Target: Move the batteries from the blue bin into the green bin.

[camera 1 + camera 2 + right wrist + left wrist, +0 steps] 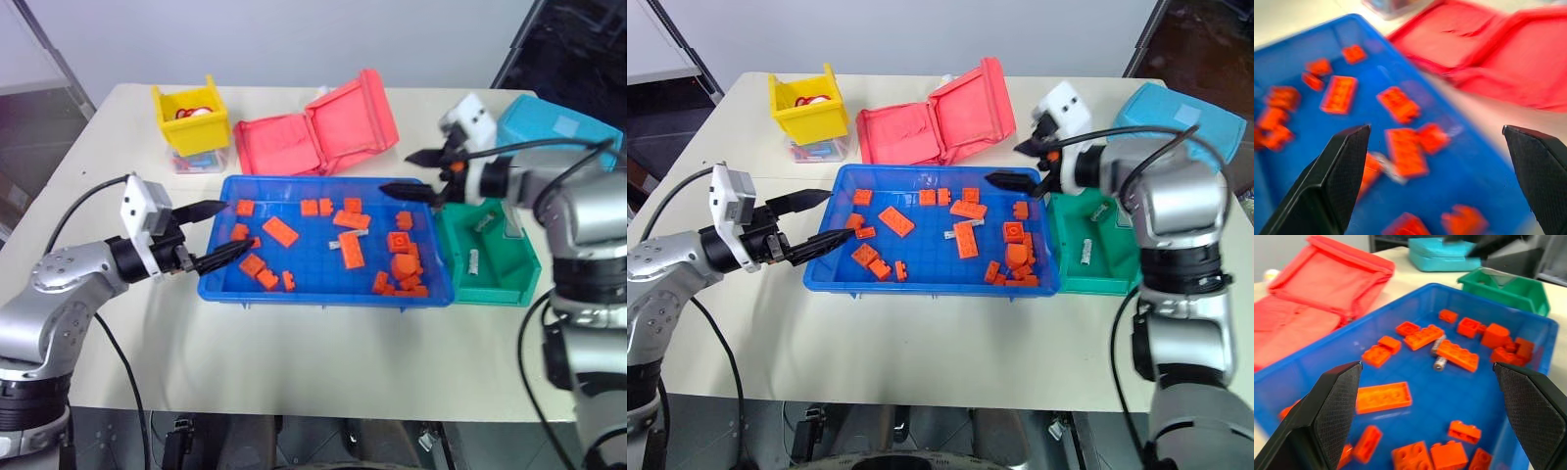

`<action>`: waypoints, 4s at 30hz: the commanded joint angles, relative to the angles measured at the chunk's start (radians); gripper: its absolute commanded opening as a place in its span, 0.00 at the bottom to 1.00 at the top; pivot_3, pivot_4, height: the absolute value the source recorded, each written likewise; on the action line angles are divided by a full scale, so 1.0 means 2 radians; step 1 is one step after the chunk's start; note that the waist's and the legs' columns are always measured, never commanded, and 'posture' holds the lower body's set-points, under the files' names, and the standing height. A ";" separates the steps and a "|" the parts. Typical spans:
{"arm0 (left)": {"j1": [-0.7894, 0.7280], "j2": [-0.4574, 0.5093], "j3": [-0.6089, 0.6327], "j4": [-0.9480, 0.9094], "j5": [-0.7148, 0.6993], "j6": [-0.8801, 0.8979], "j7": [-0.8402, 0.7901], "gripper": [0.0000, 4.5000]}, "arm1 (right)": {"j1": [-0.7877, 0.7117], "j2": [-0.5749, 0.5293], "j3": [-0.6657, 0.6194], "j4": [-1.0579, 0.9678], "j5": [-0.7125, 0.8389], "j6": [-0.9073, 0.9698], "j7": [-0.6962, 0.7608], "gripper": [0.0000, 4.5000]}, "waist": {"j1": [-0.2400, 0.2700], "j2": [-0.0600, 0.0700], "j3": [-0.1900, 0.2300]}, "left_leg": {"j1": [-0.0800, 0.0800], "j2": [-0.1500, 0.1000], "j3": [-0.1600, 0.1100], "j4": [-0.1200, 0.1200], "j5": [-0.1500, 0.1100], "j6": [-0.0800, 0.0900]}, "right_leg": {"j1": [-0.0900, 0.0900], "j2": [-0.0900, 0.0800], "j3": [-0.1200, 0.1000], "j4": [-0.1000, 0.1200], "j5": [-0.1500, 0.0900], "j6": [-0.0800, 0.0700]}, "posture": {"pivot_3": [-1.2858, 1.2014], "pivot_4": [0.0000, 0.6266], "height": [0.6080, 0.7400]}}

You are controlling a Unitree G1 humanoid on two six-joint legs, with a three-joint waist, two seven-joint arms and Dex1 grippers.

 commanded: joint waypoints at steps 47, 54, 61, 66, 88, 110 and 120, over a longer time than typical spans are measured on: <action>0.020 -0.005 0.011 -0.038 0.001 -0.009 0.014 1.00 | 0.132 0.156 0.053 -0.079 0.031 0.086 -0.253 0.58 | -0.003 0.000 0.000 | 0.000 0.000 0.000 0.000 0.000 0.000 | 0.000 0.001 0.000 0.000 0.000 0.000 | 0.52 0.24 1.00; 0.020 -0.004 0.012 -0.038 0.000 -0.010 0.016 1.00 | 0.131 0.144 0.057 -0.083 0.031 0.081 -0.253 0.21 | -0.003 -0.001 0.000 | 0.001 0.000 0.000 0.000 0.000 0.000 | 0.000 0.001 0.000 0.000 0.000 0.000 | 0.52 0.24 1.00; 0.018 -0.002 0.012 -0.034 -0.001 -0.011 0.013 1.00 | 0.085 0.120 0.056 -0.099 0.037 0.081 -0.241 0.21 | -0.003 0.000 0.000 | 0.001 0.000 0.000 0.000 0.000 0.000 | 0.000 0.001 0.000 0.000 0.000 0.000 | 0.52 0.24 1.00; 0.017 -0.002 0.011 -0.031 0.001 -0.011 0.012 1.00 | 0.024 0.118 0.062 -0.077 0.034 0.055 -0.232 0.21 | -0.008 0.000 0.000 | 0.001 0.001 0.000 0.000 0.000 0.000 | 0.000 0.001 0.000 0.000 0.000 0.000 | 0.52 0.24 1.00; 0.031 -0.009 0.017 -0.063 -0.012 0.002 0.040 1.00 | -0.009 0.155 0.153 0.159 -0.126 -0.304 -0.187 1.00 | -0.014 -0.001 0.000 | 0.000 0.001 0.000 -0.001 0.000 0.000 | 0.000 0.001 0.000 0.000 0.000 0.000 | 0.52 0.24 1.00; 0.005 0.009 0.016 -0.045 -0.021 0.011 0.015 1.00 | 0.050 0.022 0.142 0.029 -0.008 -0.237 0.072 1.00 | -0.014 -0.001 0.000 | 0.001 0.001 0.000 0.000 0.000 0.000 | 0.000 0.002 0.000 0.000 0.000 0.000 | 0.52 0.24 1.00; 0.048 0.038 0.040 -0.080 -0.060 0.046 0.001 1.00 | 0.036 0.050 0.179 0.129 -0.060 -0.299 0.078 1.00 | -0.014 -0.001 0.000 | 0.001 0.001 0.000 0.000 0.000 0.000 | 0.000 0.001 0.000 0.000 0.000 0.000 | 0.52 0.24 1.00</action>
